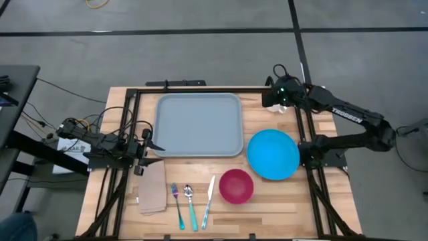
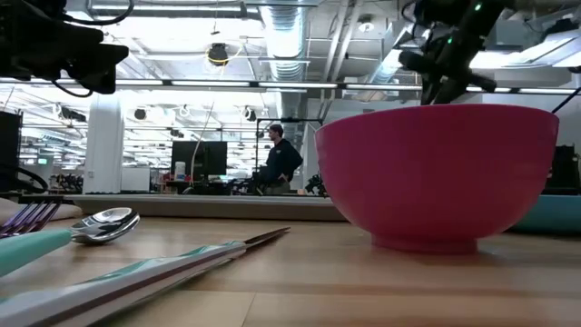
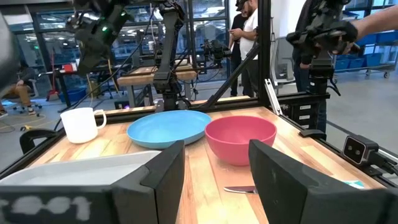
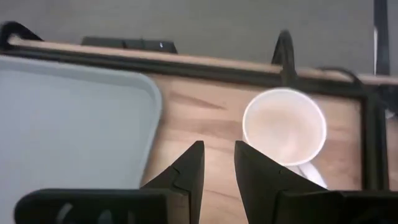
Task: Set up tray
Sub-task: Put the white cup on the top right of the gray serving tray
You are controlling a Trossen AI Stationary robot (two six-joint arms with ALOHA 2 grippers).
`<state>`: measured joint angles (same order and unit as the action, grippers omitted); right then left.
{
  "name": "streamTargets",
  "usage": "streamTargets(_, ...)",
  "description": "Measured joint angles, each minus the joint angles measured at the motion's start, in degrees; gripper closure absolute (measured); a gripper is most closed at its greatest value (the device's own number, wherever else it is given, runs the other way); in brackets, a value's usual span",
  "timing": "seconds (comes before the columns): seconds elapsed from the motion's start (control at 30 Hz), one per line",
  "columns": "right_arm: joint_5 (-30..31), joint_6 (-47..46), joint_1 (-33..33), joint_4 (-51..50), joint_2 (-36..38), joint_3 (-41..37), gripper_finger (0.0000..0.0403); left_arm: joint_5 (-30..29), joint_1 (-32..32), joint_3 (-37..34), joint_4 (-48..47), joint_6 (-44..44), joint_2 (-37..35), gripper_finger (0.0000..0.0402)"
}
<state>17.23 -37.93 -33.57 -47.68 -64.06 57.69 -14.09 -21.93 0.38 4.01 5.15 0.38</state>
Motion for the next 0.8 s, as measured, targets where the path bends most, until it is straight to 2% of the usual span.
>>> streamTargets(0.3, -16.66, 8.46, -8.21, -3.39, -9.67, 1.13, 0.0321, 0.0, 0.0, 0.0, 0.0, -0.22, 0.0, 0.0233)
streamTargets(0.37, -15.96, 10.92, -9.2, -5.75, -11.15, 2.78, 0.0321, 0.0, 0.02, 0.0, -0.02, -0.2, -0.02, 0.0233)
streamTargets(0.47, -9.49, 13.97, -10.45, -8.0, -13.09, 5.83, 0.0321, 0.0, 0.0, 0.0, -0.01, -0.01, -0.01, 0.0233)
streamTargets(0.57, -6.86, 19.35, -11.82, -7.88, -14.58, 9.44, 0.0321, 0.0, 0.02, 0.0, 0.0, -0.21, 0.0, 0.0233)
streamTargets(0.73, -7.07, 22.95, -14.32, -8.6, -18.83, 14.14, 0.0321, 0.0, 0.02, 0.0, 0.0, -0.22, 0.0, 0.0233)
streamTargets(0.8, -9.05, 23.01, -15.2, -9.14, -20.88, 14.95, 0.0321, 0.0, 0.02, 0.0, -0.01, -0.18, -0.01, 0.0233)
